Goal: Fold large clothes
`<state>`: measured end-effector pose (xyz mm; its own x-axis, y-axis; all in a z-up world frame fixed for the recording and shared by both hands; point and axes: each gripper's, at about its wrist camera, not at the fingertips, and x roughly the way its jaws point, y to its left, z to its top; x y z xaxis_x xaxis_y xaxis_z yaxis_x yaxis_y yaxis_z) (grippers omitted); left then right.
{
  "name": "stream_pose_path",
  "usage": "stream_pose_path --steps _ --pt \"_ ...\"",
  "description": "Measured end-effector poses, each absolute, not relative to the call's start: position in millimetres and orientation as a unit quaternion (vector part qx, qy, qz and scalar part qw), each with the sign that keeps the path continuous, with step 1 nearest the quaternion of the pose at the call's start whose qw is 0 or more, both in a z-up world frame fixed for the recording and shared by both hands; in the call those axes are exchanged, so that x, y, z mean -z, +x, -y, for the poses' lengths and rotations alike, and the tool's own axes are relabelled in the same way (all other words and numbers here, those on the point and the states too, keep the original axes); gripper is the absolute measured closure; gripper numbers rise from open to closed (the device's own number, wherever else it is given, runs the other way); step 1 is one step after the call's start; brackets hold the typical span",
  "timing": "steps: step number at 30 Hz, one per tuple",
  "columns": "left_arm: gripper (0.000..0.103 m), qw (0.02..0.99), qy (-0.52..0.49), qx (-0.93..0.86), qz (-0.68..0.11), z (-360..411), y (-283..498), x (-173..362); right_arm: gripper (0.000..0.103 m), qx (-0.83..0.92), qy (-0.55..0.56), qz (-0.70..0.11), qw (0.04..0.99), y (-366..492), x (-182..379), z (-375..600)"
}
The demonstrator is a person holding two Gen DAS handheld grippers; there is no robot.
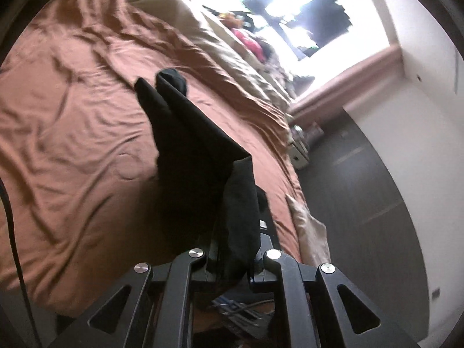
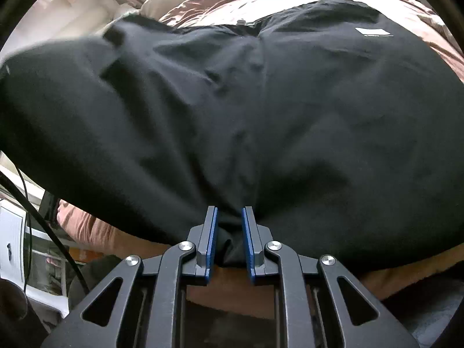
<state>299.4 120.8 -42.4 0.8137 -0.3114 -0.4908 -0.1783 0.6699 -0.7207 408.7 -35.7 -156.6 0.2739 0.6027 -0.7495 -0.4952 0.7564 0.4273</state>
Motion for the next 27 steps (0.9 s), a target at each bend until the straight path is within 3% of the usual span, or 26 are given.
stream_pose_path --steps 9,22,23,25,26,27 --pt "0.091 0.875 -0.357 0.099 -0.314 -62.7 335.8 10.5 0.088 -0.356 0.181 -0.457 0.795 409.6 117.1 124.0" --pt "0.091 0.859 -0.317 0.153 -0.371 27.8 403.5 31.2 0.087 -0.279 0.276 -0.39 0.833 400.0 103.3 282.5" --pt "0.091 0.857 -0.314 0.157 -0.378 35.3 408.8 35.2 0.082 -0.273 0.283 -0.391 0.832 399.7 107.0 290.0" --pt "0.091 0.849 -0.306 0.167 -0.396 54.2 421.1 46.1 0.057 -0.266 0.291 -0.392 0.831 398.2 111.6 296.0" --pt "0.089 0.845 -0.303 0.173 -0.406 61.0 425.3 52.1 0.04 -0.263 0.298 -0.391 0.83 397.8 115.5 300.9" --pt "0.087 0.84 -0.296 0.177 -0.42 70.0 429.8 57.6 0.038 -0.261 0.302 -0.39 0.83 399.7 116.0 300.3"
